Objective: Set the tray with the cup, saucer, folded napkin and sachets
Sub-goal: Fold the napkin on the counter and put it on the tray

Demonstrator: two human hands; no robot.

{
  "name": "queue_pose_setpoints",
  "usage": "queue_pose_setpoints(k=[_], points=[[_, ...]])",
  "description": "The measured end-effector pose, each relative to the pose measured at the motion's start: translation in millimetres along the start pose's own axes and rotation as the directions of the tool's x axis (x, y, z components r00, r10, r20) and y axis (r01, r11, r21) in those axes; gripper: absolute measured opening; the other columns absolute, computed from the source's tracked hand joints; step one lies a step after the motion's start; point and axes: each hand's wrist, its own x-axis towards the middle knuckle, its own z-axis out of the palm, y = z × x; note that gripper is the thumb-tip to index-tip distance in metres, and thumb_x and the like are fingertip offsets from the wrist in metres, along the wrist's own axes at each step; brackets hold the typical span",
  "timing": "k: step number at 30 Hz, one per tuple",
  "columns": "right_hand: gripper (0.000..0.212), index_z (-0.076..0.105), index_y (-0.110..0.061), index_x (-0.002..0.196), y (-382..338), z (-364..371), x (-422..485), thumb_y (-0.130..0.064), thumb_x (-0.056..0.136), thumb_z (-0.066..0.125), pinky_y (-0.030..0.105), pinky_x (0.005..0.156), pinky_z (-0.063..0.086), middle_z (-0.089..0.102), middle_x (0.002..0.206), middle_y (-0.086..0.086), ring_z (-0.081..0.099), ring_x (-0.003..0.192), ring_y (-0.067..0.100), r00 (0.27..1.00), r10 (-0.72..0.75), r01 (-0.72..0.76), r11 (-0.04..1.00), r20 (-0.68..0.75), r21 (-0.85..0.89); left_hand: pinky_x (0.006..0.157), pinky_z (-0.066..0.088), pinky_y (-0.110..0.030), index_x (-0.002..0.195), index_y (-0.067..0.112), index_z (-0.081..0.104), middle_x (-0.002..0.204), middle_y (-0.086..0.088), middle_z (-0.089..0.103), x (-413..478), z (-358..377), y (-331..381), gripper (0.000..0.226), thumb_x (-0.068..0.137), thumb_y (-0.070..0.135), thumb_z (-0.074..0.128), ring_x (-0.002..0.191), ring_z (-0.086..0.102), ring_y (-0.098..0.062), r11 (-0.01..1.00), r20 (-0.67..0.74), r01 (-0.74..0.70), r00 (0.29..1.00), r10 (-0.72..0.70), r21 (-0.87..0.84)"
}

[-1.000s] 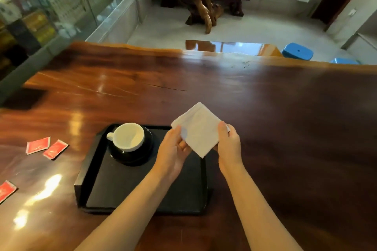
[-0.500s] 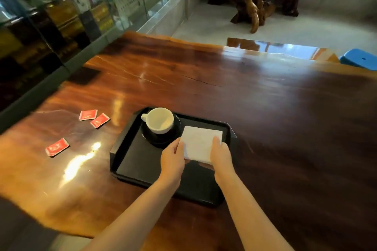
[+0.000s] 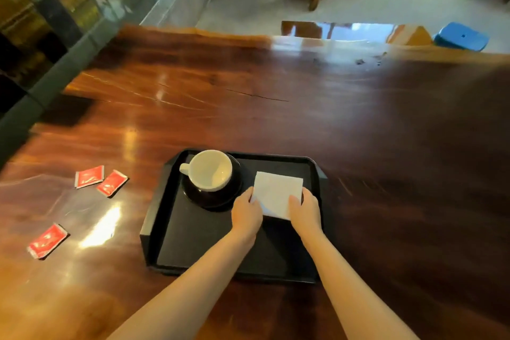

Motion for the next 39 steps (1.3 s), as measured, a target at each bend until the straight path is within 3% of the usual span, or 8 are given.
queue_pose_setpoints(k=[4,9,12,16,19,22,28,39], points=[[0.047,0.039,-0.017,0.13,-4,13,26,-0.01,0.084,0.045,0.027,0.07,0.053,0.045,0.122,0.008,0.054,0.096,0.016,0.999,-0.046,0.044,0.995,-0.021,-0.09,0.064,0.039,-0.016,0.115,0.013,0.056,0.098,0.002,0.053,31,9,1,0.028,0.094,0.006,0.039,0.09,0.054,-0.014,0.977,-0.01,-0.145,0.989,0.149,0.154],[0.062,0.024,-0.011,0.142,3,26,36,-0.004,0.086,0.048,0.04,0.088,0.051,0.038,0.131,0.012,0.046,0.114,0.027,0.999,-0.029,0.022,0.979,-0.032,-0.203,0.098,0.044,-0.033,0.141,0.02,0.03,0.127,0.0,0.049,51,20,-33,0.053,0.091,0.007,0.044,0.12,0.046,-0.018,0.912,0.066,-0.178,0.984,0.165,0.37],[0.07,0.012,-0.013,0.148,9,33,30,-0.006,0.089,0.049,0.035,0.094,0.043,0.032,0.139,0.011,0.037,0.121,0.025,0.997,-0.051,0.031,0.957,-0.061,-0.288,0.107,0.032,-0.035,0.147,0.014,0.017,0.148,-0.005,0.03,45,19,-43,0.062,0.092,0.005,0.045,0.135,0.028,-0.022,0.84,0.104,-0.214,0.977,0.187,0.499],[0.064,0.01,-0.016,0.149,15,32,28,-0.021,0.095,0.043,0.026,0.098,0.034,0.023,0.152,0.006,0.027,0.133,0.02,0.976,-0.187,0.142,0.934,-0.112,-0.328,0.117,0.008,-0.032,0.148,0.014,0.011,0.158,-0.006,0.009,47,19,-48,0.061,0.095,0.009,0.042,0.145,0.008,-0.02,0.643,0.248,-0.501,0.86,0.446,0.58],[0.058,0.008,-0.017,0.149,16,29,40,-0.026,0.098,0.034,0.034,0.116,0.018,0.009,0.158,0.003,0.01,0.145,0.019,0.937,-0.35,0.306,0.809,0.008,-0.501,0.116,-0.001,-0.036,0.147,0.01,0.015,0.157,-0.01,0.01,66,27,-50,0.062,0.094,0.011,0.046,0.145,0.005,-0.024,0.455,0.359,-0.616,0.767,0.532,0.643],[0.061,-0.003,-0.011,0.147,22,25,52,-0.025,0.099,0.031,0.037,0.119,0.003,-0.003,0.158,0.008,-0.005,0.145,0.02,0.904,-0.367,0.41,0.603,0.219,-0.684,0.117,-0.004,-0.039,0.147,0.008,0.003,0.157,-0.012,-0.002,82,32,-57,0.061,0.097,0.015,0.037,0.144,-0.007,-0.026,0.346,0.42,-0.605,0.771,0.48,0.717],[0.064,-0.02,-0.014,0.14,34,25,55,-0.032,0.1,0.027,0.035,0.116,-0.006,-0.015,0.157,0.008,-0.015,0.143,0.019,0.903,-0.322,0.422,0.538,0.284,-0.73,0.115,-0.005,-0.039,0.147,0.007,0.009,0.157,-0.012,0.002,89,33,-68,0.059,0.097,0.017,0.038,0.144,-0.003,-0.026,0.323,0.438,-0.611,0.767,0.47,0.723],[0.063,-0.012,-0.012,0.144,28,25,50,-0.035,0.1,0.027,0.035,0.116,-0.004,-0.011,0.157,0.007,-0.011,0.144,0.02,0.912,-0.317,0.391,0.487,0.259,-0.781,0.115,-0.008,-0.034,0.148,0.012,0.0,0.158,-0.008,-0.005,86,22,-58,0.062,0.098,0.015,0.035,0.145,-0.01,-0.021,0.366,0.473,-0.644,0.753,0.457,0.672]])
